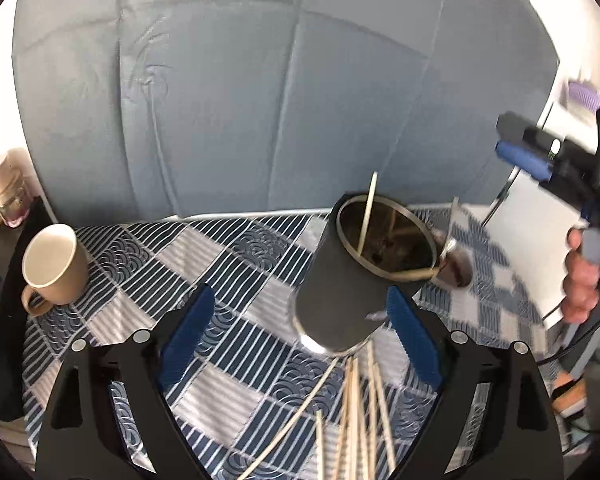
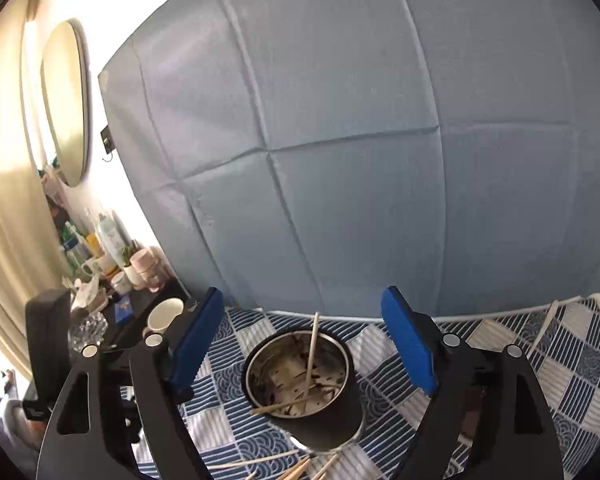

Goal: Organize utensils
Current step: 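Move both open tools back down to the remaining loose sticks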

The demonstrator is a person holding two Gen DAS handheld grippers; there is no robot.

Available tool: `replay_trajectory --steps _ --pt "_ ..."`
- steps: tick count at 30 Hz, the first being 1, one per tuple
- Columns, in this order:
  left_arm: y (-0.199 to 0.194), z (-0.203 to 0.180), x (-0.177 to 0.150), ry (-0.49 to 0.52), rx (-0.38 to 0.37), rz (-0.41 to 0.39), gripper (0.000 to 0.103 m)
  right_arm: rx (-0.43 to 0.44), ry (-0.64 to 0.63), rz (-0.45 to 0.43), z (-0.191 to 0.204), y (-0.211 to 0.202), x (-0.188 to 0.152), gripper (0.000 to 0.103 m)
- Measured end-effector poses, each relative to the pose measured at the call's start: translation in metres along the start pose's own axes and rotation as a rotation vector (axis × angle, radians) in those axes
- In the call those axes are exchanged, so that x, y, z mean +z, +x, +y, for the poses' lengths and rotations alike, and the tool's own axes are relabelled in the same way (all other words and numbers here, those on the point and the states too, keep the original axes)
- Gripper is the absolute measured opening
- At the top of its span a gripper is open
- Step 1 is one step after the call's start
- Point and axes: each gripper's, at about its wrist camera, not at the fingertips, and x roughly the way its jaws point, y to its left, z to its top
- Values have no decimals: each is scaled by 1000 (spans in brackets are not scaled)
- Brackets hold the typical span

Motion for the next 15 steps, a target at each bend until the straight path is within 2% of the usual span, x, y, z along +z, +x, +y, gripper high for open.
replay_trajectory --steps 10,15 --pt "36 1 -31 48 100 210 90 -43 2 94 0 8 -23 84" --pt "55 6 -48 26 101 297 90 -76 -15 140 -4 10 -37 84"
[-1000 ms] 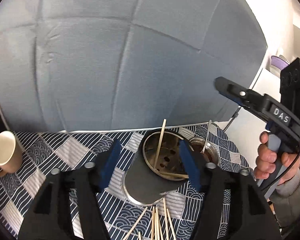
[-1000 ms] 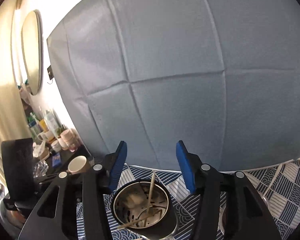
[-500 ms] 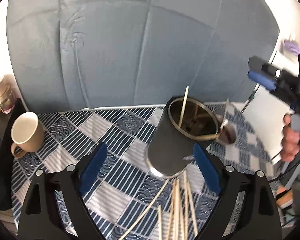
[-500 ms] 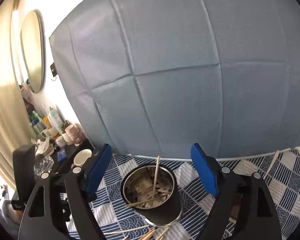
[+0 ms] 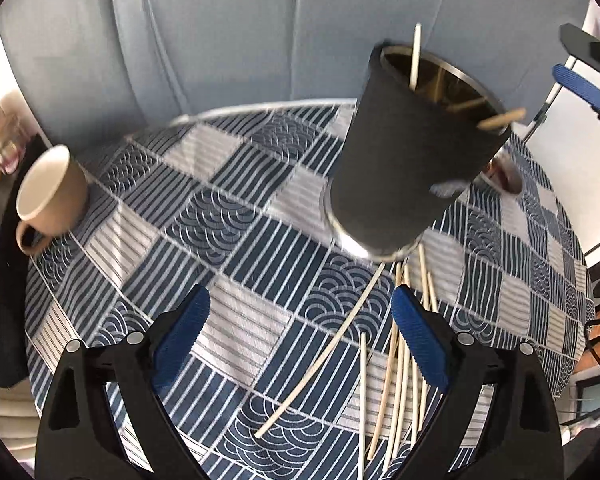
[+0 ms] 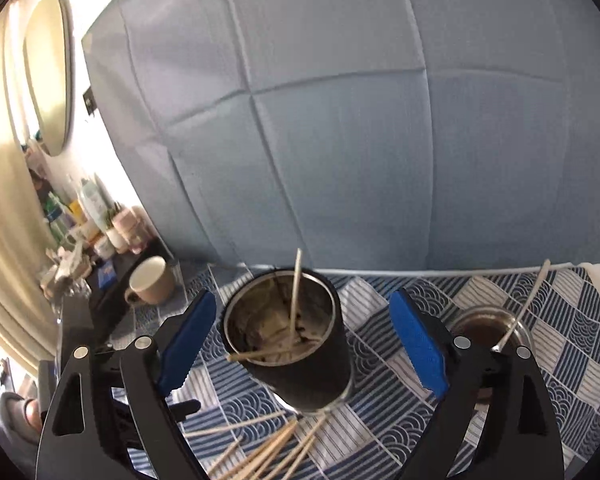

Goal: Organize utensils
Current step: 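Move both open tools back down to the remaining loose sticks, then close the left tool on a wooden stick while the right tool grasps another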

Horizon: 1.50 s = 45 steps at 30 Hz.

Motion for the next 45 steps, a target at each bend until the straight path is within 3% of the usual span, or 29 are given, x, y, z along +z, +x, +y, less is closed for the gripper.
replay_trajectory --steps 12,20,28,33,37,45 --pt "37 -2 -19 32 20 114 90 -43 37 102 -16 5 -43 84" --pt "55 -1 -30 89 63 163 90 -75 94 274 -23 28 -95 84" --pt "64 2 -31 135 117 177 90 -141 65 447 -15 60 -133 84" --pt "60 0 -34 153 100 164 92 -154 65 492 -15 70 -144 84" --pt "65 -4 -40 194 131 172 92 -143 53 526 -10 79 -152 81" --pt "72 -7 -41 206 143 181 97 -202 34 607 -9 94 -162 76"
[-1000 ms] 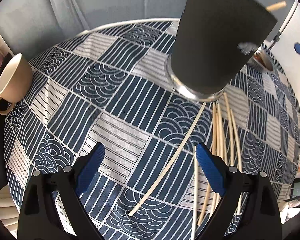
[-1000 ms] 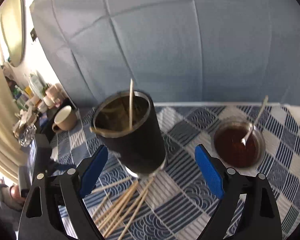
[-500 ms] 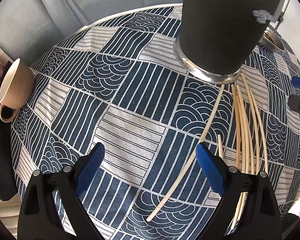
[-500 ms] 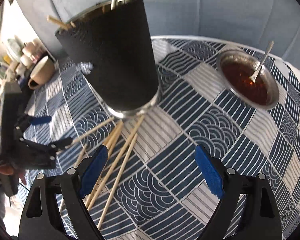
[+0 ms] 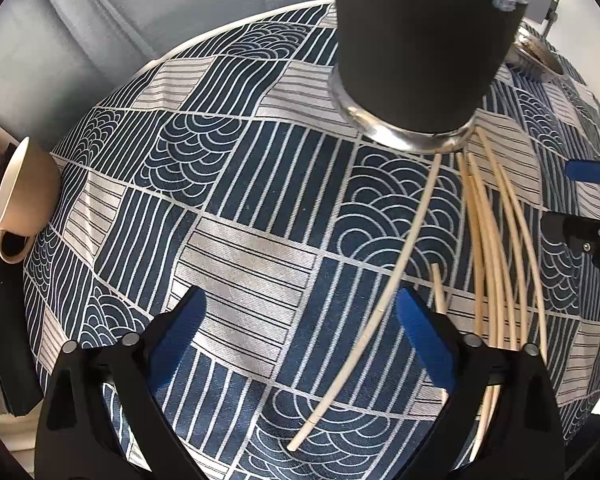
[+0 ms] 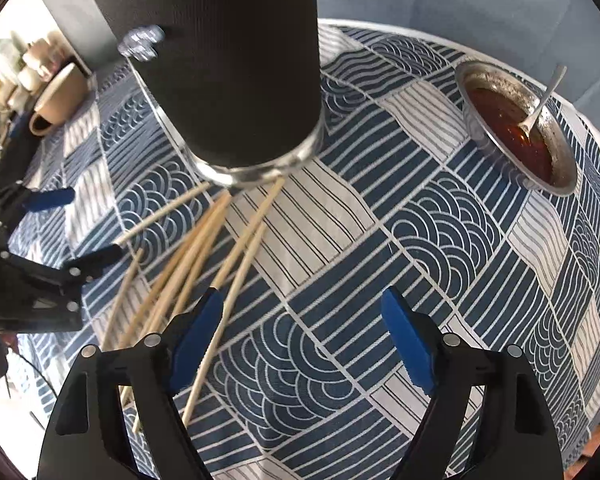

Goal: Organize utensils
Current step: 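Close the left tool on a wooden stick while the right tool grasps another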

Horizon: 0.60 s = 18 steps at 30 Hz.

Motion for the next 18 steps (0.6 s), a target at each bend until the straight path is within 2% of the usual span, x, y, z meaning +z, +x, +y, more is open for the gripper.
replay_trajectory --steps 6,11,14,18 --pt "6 9 2 -16 -10 0 97 -10 17 20 3 8 4 72" --pt "5 10 -3 -14 26 -41 96 -36 25 39 9 16 6 75" --pt "1 8 -7 -21 -5 -61 84 -85 4 50 19 21 8 78" --pt "-3 3 -10 -37 -65 -50 68 -79 15 67 23 24 11 79"
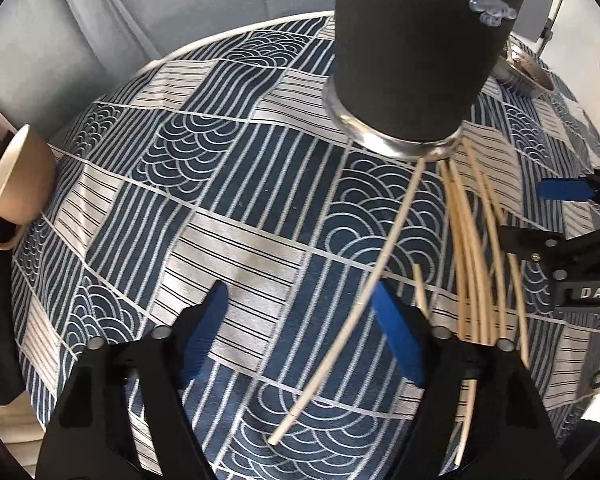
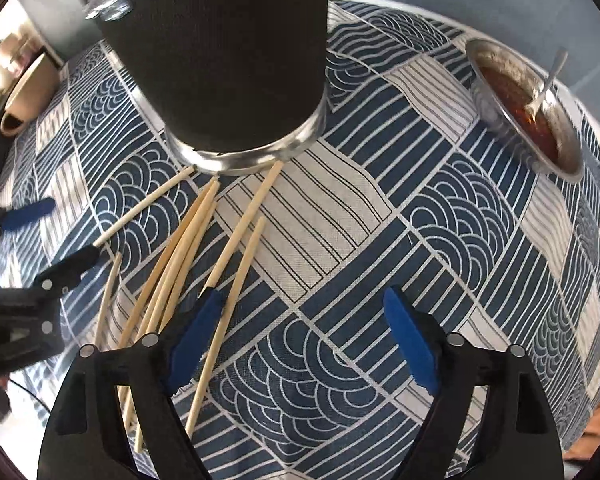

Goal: Organize utensils
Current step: 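Close the left tool on a wooden stick while the right tool grasps another, then raise both held sticks upright and carry them over the black holder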

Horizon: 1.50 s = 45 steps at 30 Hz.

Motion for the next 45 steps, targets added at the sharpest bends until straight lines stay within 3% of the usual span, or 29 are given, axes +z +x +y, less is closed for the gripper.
replay_trajectory --steps 2,5,7,9,12,14,20,26,31,45 --pt "-2 -3 -2 10 -29 -1 58 4 -10 -3 0 0 0 76" --pt "-6 -9 -5 20 -29 -6 54 7 -27 -4 0 -2 -1 67" --pt "-7 -11 -6 35 -41 -5 48 19 -59 -13 1 -7 -3 52" --pt "-10 -17 -7 74 -57 1 29 29 -104 -15 2 -10 -6 30" --pt "-14 -23 -13 113 -76 7 17 39 -126 -9 1 -12 -8 13" --pt "-16 -20 -17 83 -110 27 15 47 -129 0 -2 -12 -8 9" --pt "-16 -9 -30 34 -164 70 4 108 -101 29 -16 -11 -9 4" --pt "-18 7 -43 -107 -275 99 4 196 -36 49 -39 -16 -19 3" --pt "-33 6 -43 -166 -321 115 4 261 -22 0 -52 -37 -27 3" --pt "-96 11 -20 -235 -259 81 4 351 -57 -185 -48 -116 -17 2"
